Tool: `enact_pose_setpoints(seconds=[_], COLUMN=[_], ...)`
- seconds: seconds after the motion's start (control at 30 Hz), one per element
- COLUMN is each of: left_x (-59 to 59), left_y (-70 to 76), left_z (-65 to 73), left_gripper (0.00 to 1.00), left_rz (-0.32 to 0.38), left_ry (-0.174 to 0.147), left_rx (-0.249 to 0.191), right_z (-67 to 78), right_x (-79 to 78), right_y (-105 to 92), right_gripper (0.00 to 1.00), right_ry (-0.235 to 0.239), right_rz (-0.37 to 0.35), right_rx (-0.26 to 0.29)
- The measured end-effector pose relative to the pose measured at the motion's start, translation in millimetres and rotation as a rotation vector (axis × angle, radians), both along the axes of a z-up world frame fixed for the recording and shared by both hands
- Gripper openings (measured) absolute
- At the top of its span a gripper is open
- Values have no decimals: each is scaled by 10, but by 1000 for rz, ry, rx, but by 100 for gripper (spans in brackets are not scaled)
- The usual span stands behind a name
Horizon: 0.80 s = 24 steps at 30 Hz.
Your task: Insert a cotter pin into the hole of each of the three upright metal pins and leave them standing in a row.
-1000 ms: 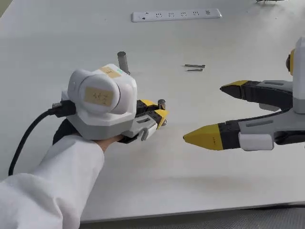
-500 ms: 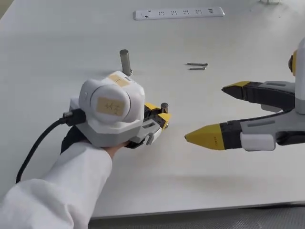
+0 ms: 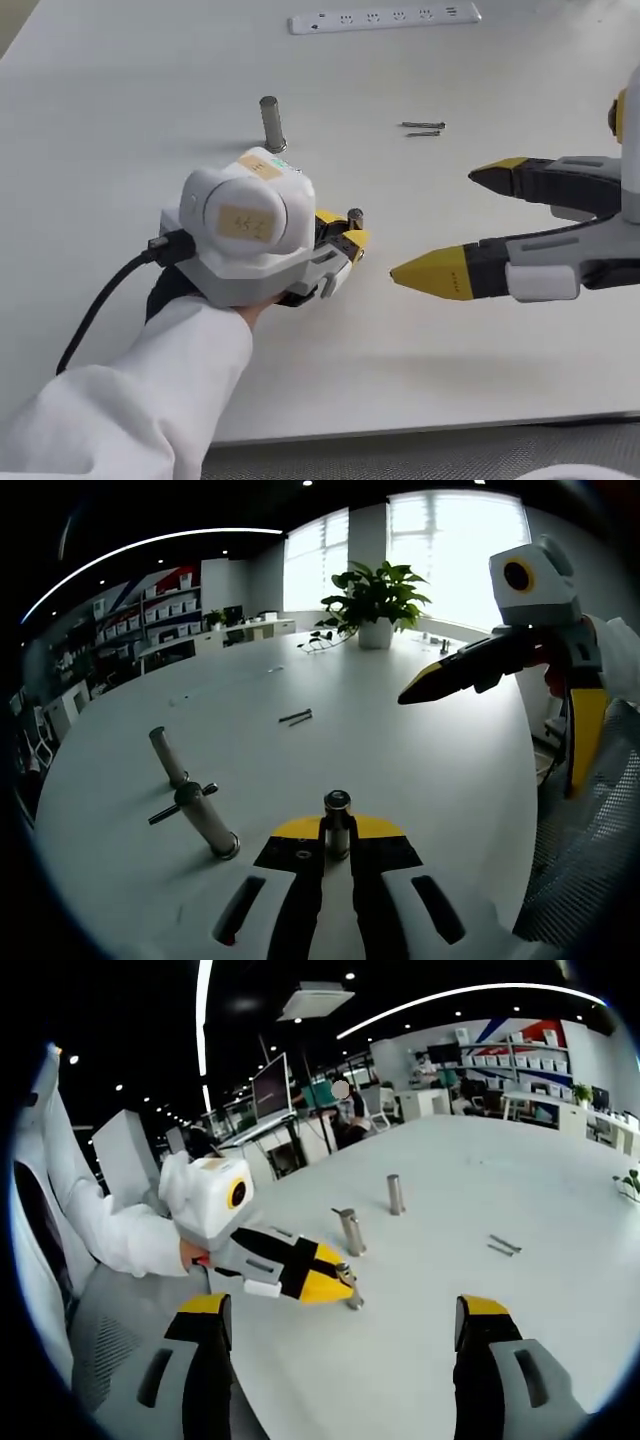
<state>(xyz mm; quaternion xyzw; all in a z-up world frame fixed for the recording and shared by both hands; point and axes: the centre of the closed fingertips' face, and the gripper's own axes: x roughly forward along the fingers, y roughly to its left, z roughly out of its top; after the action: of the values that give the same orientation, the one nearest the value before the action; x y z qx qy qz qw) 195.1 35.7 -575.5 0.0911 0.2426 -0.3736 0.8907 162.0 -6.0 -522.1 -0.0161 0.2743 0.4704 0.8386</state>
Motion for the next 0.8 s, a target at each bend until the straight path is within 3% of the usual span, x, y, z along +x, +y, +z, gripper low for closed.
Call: enact_pose_setpoints(seconds=[0.1,0.17,0.3,0.43,0.6,0.7,0.8], left_x=[-4,1,-24,-67,-204,-271,-340], left_y=[-3,-6,-2,-13,42,131,185], left_z=[2,10,3,90,157,129,132], left_gripper=[7,7,15,32,58,68,79], left_rz=[-2,-22,-29,-75,-125,-163,-184], left_ry=[-5,-39,7,9,86,77,102], left_rx=[-4,-9,-33,-50,-113,-68,-83], right_z=[0,-12,-26,-17,-6,-13,-26], right_x=[-15,-31,-68,-78,-78,-73,-71], right_y=[4,4,2,-6,-41,-67,-90], right_gripper=[91,91,92,92,92,91,91], right_ry=[2,8,10,6,3,3,5], right_rz=[0,1,13,16,12,11,12], right_rx=[9,9,0,-2,-8,-14,-24])
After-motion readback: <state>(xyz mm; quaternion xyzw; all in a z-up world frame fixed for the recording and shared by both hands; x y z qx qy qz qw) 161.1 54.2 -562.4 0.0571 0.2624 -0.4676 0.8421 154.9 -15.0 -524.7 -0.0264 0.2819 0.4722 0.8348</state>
